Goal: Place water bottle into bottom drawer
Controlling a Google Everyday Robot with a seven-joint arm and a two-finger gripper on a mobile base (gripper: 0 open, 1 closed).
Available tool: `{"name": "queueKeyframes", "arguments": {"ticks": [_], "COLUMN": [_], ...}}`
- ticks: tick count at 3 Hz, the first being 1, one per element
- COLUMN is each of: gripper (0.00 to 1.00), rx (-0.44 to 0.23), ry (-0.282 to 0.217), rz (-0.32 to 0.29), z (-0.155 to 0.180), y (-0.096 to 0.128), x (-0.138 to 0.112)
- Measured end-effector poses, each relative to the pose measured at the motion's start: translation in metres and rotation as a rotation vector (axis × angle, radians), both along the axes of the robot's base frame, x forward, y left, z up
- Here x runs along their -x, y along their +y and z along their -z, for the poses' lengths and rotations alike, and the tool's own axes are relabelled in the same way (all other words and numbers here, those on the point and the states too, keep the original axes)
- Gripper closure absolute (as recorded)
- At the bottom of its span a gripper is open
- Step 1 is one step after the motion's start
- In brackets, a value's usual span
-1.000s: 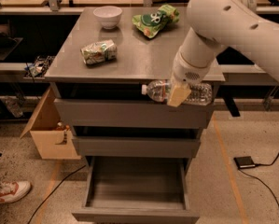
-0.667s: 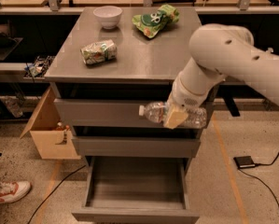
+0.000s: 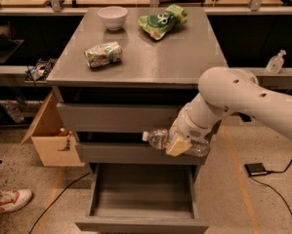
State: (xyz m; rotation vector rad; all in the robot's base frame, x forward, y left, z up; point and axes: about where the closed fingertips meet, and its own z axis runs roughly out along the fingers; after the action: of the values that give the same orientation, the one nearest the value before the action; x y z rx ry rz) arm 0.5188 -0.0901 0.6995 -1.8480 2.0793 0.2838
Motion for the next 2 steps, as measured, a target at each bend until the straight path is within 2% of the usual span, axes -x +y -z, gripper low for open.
{"name": "queueKeyframes", "arguments": {"ticks": [1, 2], "gripper": [1.00, 1.00], "rx": [-0.049, -0.160], "ry": [0.022, 0.049], "rz": [0.022, 0.065], "z": [0.021, 0.075], "y": [0.000, 0.004], "x": [0.003, 0.009]}}
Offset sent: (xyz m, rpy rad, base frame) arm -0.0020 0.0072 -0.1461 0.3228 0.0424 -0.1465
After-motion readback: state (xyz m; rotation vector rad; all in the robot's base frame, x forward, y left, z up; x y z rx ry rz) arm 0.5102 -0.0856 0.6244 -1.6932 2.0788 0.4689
